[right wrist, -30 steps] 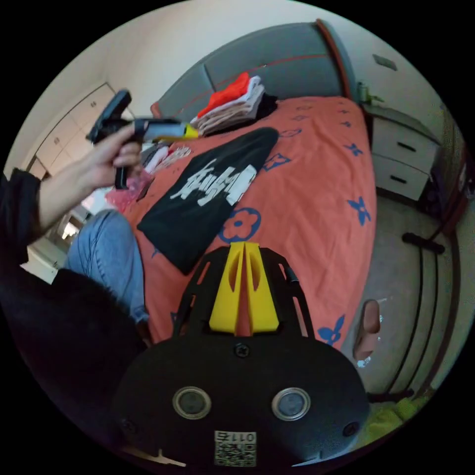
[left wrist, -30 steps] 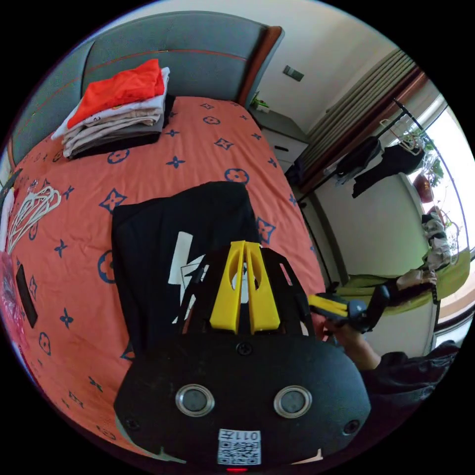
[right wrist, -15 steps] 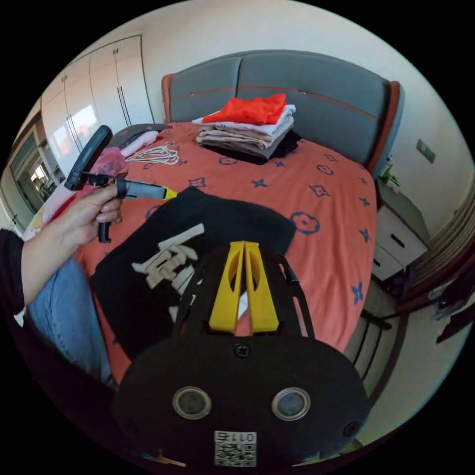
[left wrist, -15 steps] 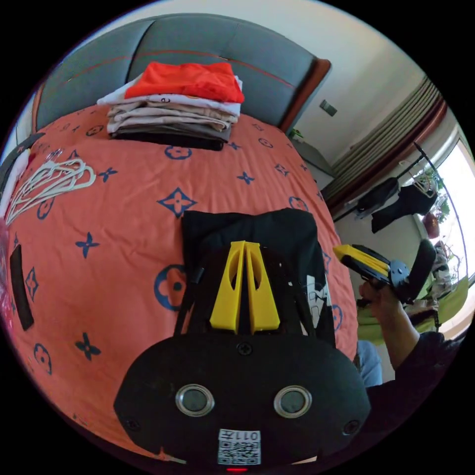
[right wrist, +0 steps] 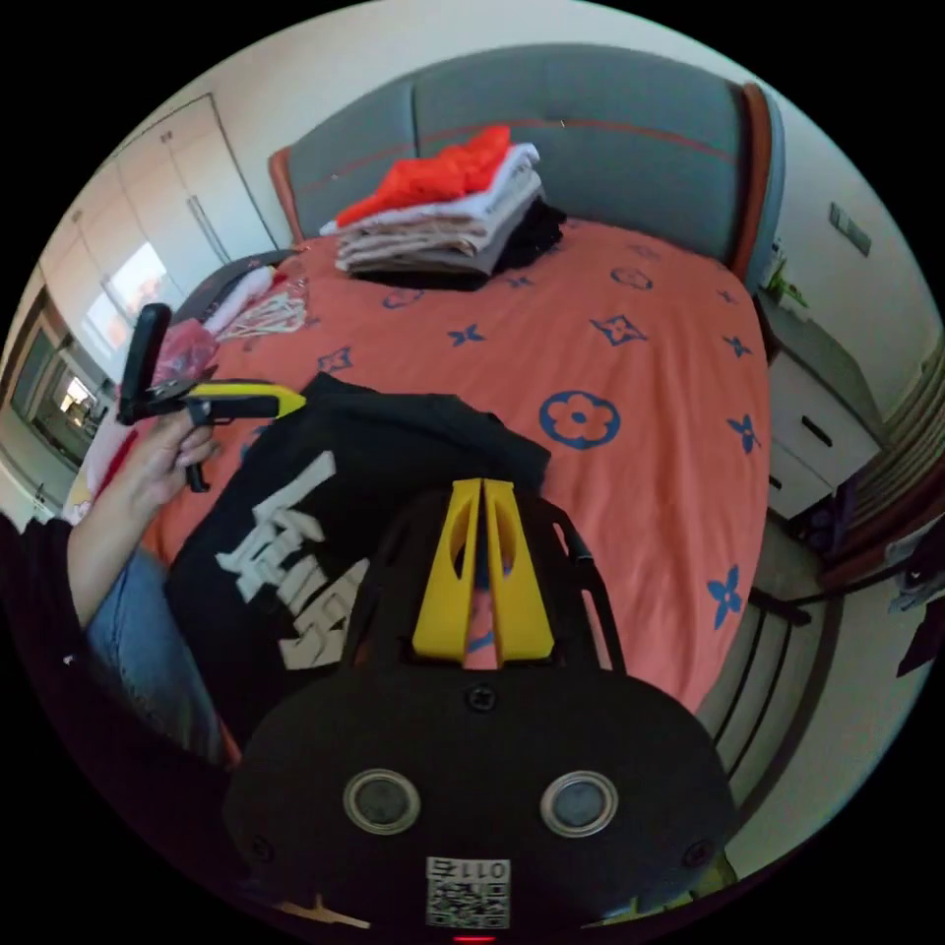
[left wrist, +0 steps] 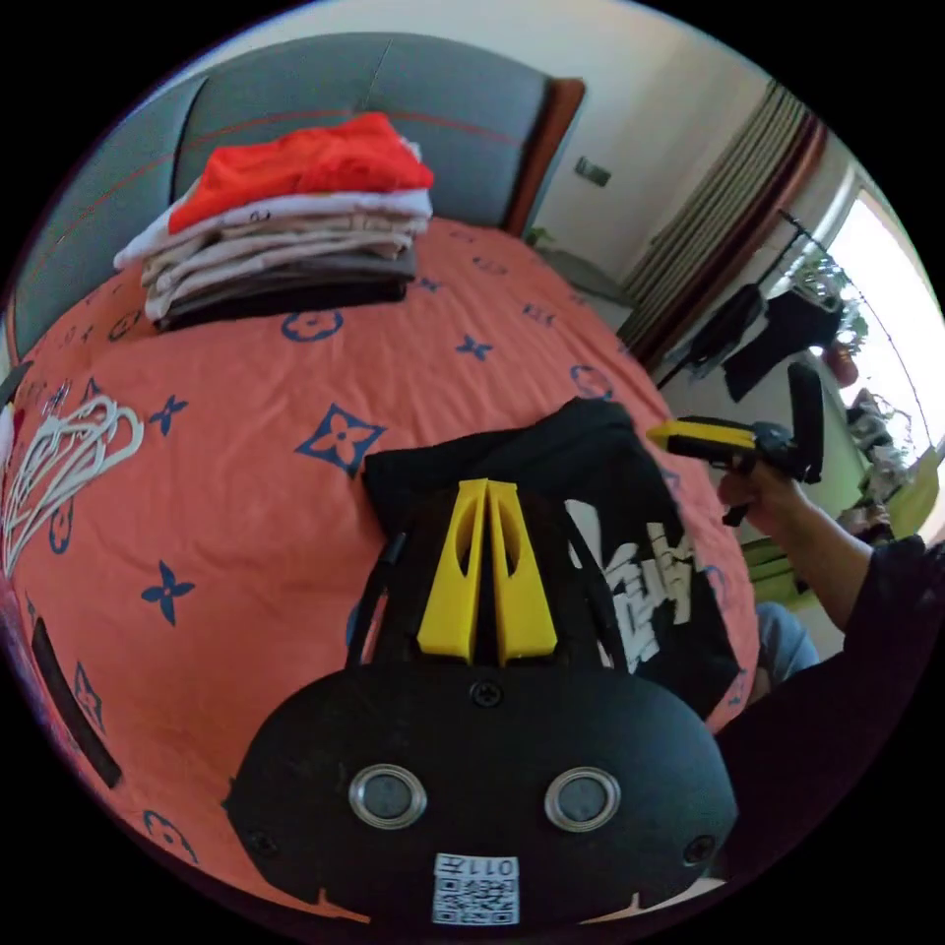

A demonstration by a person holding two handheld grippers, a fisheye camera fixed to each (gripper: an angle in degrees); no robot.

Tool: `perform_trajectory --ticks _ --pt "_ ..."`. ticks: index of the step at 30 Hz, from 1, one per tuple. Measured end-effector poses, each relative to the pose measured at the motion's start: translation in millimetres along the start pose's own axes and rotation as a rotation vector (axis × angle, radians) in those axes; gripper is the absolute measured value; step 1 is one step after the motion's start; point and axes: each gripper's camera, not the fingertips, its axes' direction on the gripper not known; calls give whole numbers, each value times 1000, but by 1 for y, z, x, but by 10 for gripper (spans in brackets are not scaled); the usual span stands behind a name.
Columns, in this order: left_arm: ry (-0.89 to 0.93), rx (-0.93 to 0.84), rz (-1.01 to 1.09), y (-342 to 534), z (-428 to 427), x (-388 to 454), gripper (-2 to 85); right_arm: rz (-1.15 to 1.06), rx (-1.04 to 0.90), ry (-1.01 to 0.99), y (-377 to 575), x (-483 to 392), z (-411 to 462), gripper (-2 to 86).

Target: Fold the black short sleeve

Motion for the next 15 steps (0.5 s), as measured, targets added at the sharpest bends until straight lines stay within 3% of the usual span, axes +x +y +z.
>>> perform_trajectory --ticks 4,6,11,15 --pt "150 159 120 11 -54 30 20 -122 47 13 48 -75 -60 119" --pt "157 122 146 17 -69 46 37 -162 -23 11 72 -106 -73 127" --pt "55 -207 114 50 -76 83 97 -86 -149 41 130 -173 -92 115" --pt "94 -355 73 65 -78 92 107 -87 -157 73 139 -210 -103 109"
